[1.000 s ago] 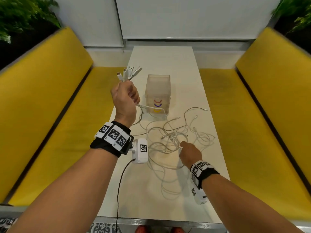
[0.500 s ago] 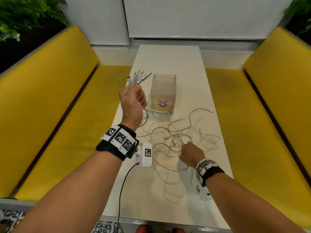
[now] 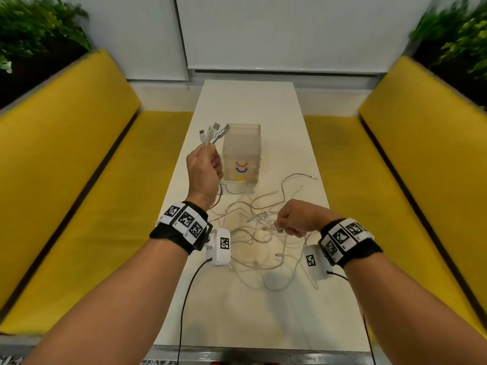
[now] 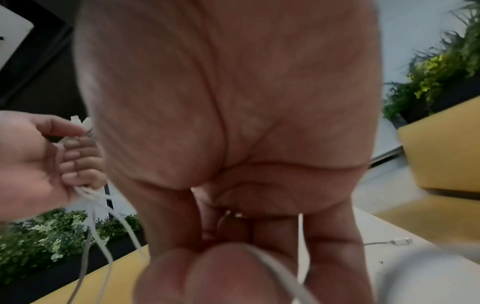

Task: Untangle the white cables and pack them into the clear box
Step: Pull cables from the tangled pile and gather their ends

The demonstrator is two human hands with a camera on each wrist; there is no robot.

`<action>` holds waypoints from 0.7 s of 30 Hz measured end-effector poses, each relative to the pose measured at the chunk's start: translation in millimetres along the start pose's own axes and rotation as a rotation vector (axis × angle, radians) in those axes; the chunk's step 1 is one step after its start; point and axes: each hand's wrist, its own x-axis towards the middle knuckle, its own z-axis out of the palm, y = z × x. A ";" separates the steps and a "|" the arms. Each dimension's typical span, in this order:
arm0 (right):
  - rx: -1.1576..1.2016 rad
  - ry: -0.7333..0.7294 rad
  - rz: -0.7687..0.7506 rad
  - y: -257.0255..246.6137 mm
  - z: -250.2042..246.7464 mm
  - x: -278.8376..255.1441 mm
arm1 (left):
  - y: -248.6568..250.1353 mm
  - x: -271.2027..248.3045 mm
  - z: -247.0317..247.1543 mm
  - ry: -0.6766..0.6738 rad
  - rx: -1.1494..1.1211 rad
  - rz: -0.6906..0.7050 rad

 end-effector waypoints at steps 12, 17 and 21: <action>0.124 -0.192 -0.045 -17.6 -30.5 -38.6 | -1.3 -4.2 -4.2 -0.023 -0.027 -0.064; -0.023 -0.133 0.073 -18.2 -33.1 -38.9 | 4.1 -5.6 -0.5 -0.030 -0.058 -0.036; -0.434 -0.146 0.270 -28.9 -11.2 -36.5 | 14.4 -5.2 3.6 -0.007 -0.113 0.037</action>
